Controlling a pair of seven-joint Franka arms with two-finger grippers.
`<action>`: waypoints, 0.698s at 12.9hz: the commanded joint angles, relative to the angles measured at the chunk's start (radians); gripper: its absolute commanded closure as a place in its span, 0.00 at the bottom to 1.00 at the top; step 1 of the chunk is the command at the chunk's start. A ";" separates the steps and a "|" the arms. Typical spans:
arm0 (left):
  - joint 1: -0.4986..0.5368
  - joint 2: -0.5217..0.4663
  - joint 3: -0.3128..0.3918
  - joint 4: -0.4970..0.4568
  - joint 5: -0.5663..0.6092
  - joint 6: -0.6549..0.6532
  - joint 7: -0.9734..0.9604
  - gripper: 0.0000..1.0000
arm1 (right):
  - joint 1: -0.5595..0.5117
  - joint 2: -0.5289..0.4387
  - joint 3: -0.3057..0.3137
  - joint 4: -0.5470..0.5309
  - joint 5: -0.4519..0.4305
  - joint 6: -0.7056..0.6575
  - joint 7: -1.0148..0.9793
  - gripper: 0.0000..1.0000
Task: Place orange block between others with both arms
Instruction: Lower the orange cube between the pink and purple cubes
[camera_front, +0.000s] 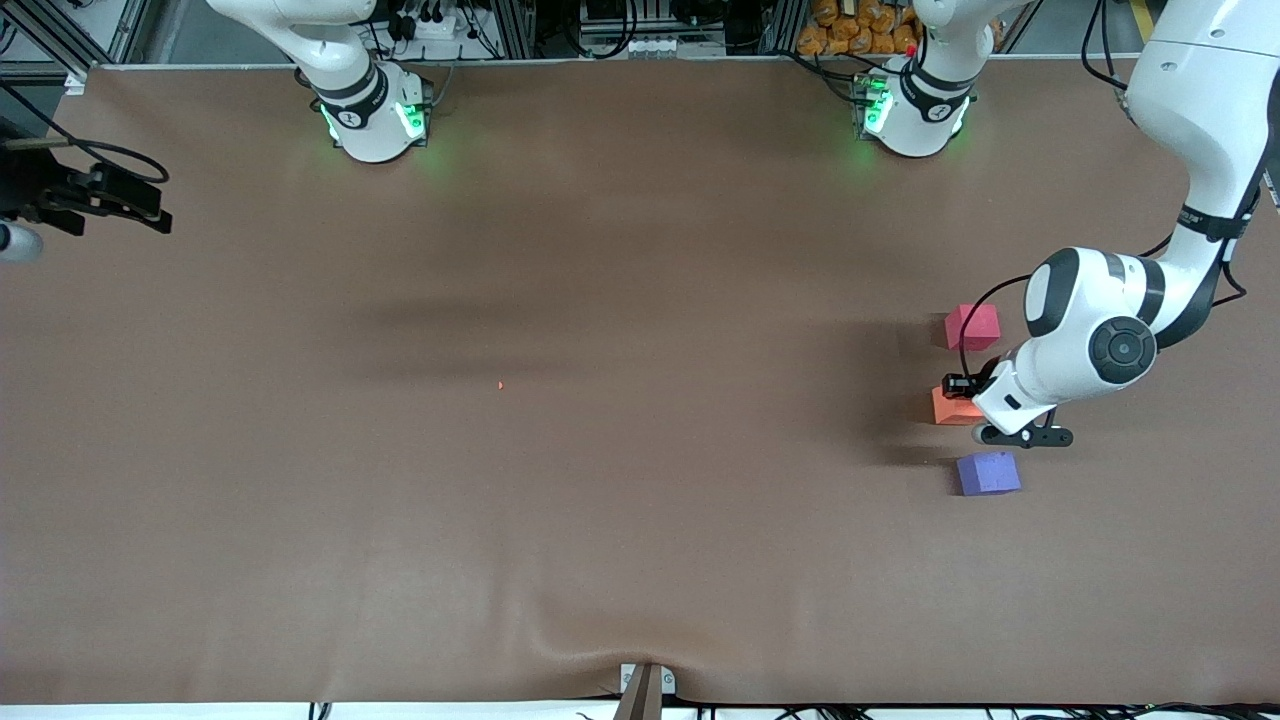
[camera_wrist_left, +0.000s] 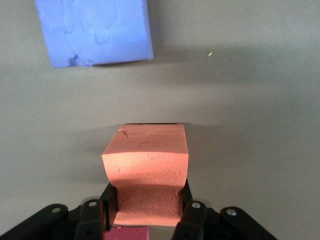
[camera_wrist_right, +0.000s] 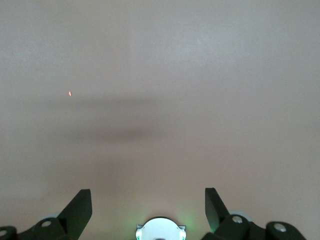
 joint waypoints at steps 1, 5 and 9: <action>0.037 -0.068 -0.016 -0.065 0.017 0.018 0.016 1.00 | 0.010 -0.006 -0.008 0.042 -0.001 -0.043 0.001 0.00; 0.050 -0.077 -0.016 -0.076 0.017 0.023 0.016 1.00 | 0.005 -0.007 -0.008 0.053 0.000 -0.048 0.000 0.00; 0.064 -0.056 -0.015 -0.076 0.017 0.070 0.022 1.00 | 0.010 -0.004 -0.008 0.053 0.000 -0.060 0.001 0.00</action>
